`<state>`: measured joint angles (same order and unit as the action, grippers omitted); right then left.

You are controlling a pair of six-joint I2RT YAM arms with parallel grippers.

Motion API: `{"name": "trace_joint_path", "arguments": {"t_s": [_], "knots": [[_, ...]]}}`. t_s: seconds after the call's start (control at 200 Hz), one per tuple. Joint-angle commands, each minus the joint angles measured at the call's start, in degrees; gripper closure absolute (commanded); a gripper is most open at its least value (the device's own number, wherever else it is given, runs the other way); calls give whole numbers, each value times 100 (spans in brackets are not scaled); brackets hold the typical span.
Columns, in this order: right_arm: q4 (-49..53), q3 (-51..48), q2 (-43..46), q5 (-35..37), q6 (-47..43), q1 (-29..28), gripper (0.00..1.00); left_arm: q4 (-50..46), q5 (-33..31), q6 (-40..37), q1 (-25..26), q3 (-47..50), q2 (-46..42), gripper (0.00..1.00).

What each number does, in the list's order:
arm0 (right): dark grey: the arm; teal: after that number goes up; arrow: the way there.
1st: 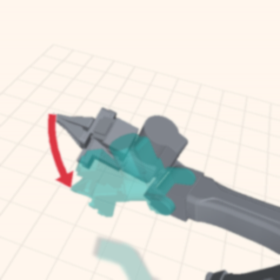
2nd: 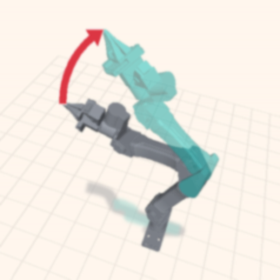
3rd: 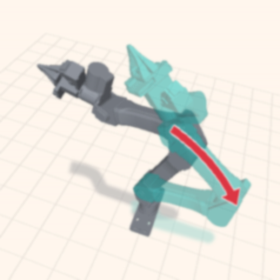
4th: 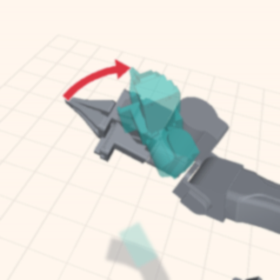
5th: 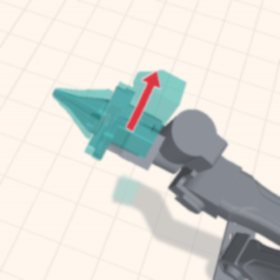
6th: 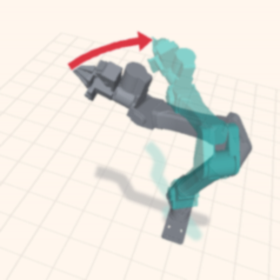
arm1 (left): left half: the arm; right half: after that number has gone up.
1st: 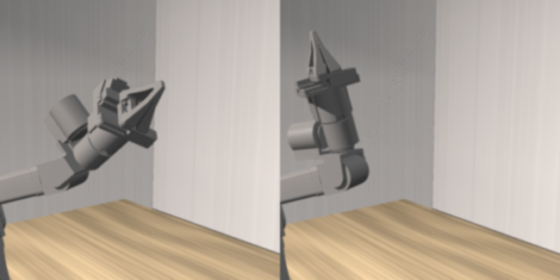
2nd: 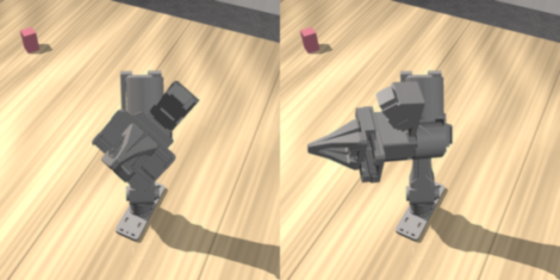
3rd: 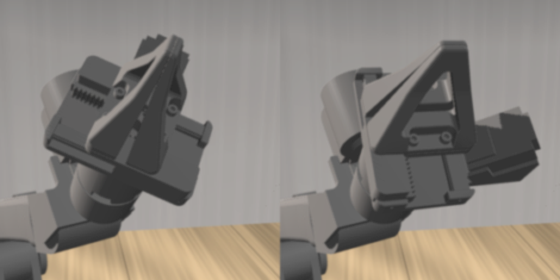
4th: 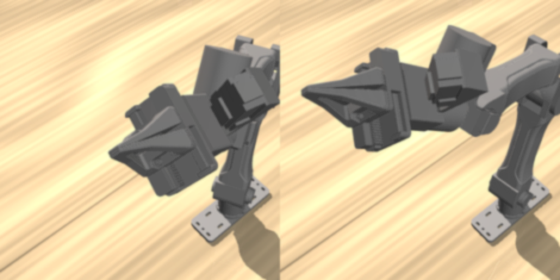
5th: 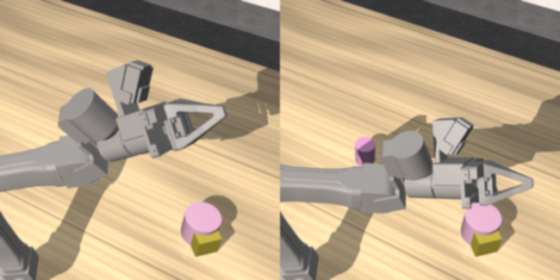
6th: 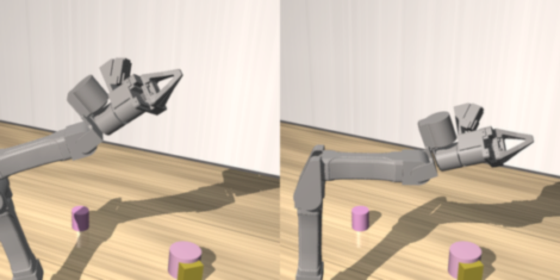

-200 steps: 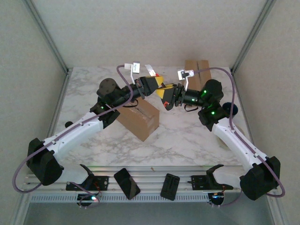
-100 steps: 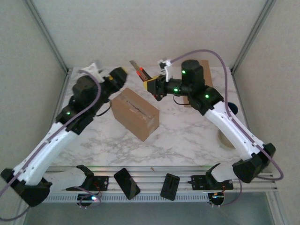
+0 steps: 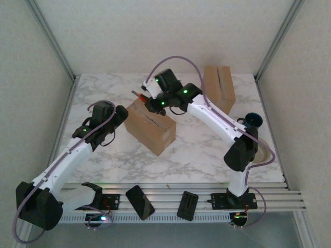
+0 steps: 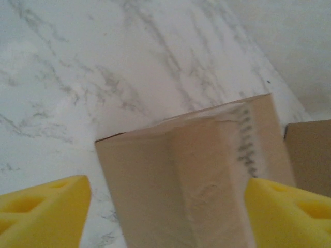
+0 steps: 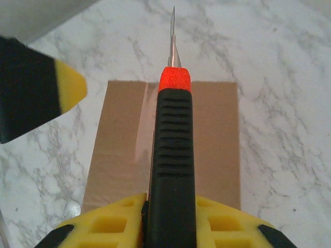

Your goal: Unpack the express box

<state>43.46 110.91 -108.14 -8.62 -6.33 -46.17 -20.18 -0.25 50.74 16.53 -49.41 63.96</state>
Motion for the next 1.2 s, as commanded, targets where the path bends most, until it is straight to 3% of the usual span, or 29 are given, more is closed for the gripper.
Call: {"name": "trace_joint_path", "arguments": {"t_s": [0.0, 0.275, 0.626, 0.941, 1.197], "knots": [[82, 308, -89, 292, -193, -178, 100, 660, 377, 567, -115, 212, 91, 14], [13, 164, -330, 516, -106, -321, 100, 1333, 363, 719, -150, 593, 167, 11], [31, 179, -472, 896, -81, -365, 100, 2894, 413, 950, -151, 1265, 275, 4], [158, 114, -497, 957, -88, -367, 100, 2939, 179, 924, -155, 1292, 421, 0], [241, 167, -625, 969, -105, -434, 100, 3341, 346, 1077, -151, 1535, 649, 0]]}}
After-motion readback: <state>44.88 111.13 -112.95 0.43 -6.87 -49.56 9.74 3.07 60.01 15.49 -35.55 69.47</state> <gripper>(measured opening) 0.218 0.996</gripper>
